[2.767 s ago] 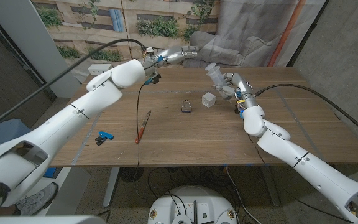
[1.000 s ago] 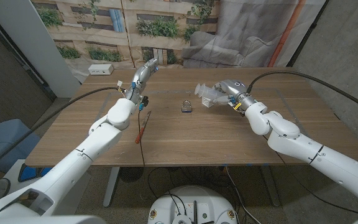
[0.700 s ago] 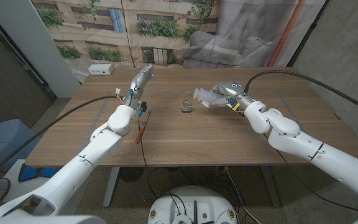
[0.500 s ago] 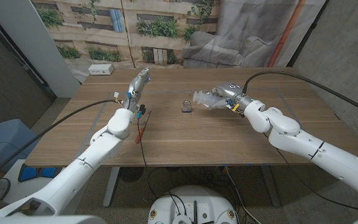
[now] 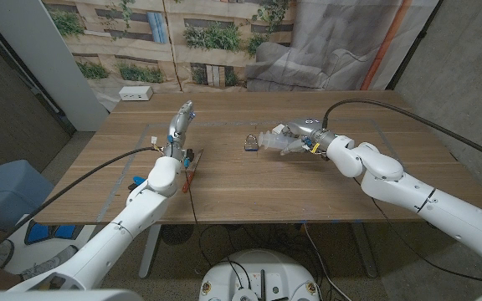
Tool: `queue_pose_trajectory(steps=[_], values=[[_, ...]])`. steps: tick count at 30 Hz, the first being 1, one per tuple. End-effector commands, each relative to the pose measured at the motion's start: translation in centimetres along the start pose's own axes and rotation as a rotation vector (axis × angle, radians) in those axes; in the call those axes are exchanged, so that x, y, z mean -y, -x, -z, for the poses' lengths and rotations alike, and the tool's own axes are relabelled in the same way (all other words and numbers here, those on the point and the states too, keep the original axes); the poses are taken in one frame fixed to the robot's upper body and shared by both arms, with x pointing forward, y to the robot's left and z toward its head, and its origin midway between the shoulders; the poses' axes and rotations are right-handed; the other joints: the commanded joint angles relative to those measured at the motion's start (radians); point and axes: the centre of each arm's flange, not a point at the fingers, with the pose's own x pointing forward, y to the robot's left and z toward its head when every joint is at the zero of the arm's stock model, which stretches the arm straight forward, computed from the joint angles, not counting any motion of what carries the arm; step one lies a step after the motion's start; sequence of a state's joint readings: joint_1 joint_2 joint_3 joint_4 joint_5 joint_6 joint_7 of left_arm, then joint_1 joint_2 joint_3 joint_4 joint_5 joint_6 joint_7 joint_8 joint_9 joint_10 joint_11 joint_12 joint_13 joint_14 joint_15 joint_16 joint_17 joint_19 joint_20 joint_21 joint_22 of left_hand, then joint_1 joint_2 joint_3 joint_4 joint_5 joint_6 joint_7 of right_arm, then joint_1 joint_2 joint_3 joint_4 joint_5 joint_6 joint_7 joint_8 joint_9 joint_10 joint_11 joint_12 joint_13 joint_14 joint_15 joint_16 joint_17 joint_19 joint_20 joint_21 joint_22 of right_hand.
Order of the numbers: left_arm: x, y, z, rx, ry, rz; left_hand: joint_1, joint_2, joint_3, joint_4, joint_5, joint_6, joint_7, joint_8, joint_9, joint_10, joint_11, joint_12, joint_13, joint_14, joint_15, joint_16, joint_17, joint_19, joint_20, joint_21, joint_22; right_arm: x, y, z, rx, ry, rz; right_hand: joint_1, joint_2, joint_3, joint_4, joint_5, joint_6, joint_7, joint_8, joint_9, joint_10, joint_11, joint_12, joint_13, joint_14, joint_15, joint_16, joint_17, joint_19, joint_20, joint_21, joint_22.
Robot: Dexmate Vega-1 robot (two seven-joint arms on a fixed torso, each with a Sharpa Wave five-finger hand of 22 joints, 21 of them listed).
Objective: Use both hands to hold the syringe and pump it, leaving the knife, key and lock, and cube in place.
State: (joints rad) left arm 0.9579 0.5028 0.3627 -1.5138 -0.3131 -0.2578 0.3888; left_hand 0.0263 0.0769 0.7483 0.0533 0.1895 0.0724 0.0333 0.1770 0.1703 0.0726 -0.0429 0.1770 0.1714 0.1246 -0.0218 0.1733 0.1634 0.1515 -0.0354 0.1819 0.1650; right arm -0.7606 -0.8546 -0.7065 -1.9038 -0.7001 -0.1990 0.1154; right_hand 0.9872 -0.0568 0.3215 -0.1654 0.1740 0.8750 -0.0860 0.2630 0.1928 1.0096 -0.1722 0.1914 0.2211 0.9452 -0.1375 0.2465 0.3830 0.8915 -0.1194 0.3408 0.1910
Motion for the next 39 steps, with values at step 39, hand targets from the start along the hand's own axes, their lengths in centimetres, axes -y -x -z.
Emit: queue_pose_trajectory(steps=[39], values=[[-1.2, -2.0, 4.5, -0.052, 0.100, 0.032, 0.006, 0.062, 0.001, -0.010, -0.004, 0.000, 0.002, 0.004, 0.004, 0.000, 0.000, 0.010, 0.002, -0.001, -0.004, 0.001, 0.003, -0.001, -0.032, 0.006, 0.004, -4.1, -2.0, -1.2, -0.052, 0.086, -0.168, 0.010, 0.178, 0.002, 0.010, 0.004, 0.049, -0.086, -0.012, 0.005, -0.016, -0.023, 0.000, 0.003, -0.024, -0.089, -0.011, 0.009, -0.012, -0.090, -0.006, -0.001]])
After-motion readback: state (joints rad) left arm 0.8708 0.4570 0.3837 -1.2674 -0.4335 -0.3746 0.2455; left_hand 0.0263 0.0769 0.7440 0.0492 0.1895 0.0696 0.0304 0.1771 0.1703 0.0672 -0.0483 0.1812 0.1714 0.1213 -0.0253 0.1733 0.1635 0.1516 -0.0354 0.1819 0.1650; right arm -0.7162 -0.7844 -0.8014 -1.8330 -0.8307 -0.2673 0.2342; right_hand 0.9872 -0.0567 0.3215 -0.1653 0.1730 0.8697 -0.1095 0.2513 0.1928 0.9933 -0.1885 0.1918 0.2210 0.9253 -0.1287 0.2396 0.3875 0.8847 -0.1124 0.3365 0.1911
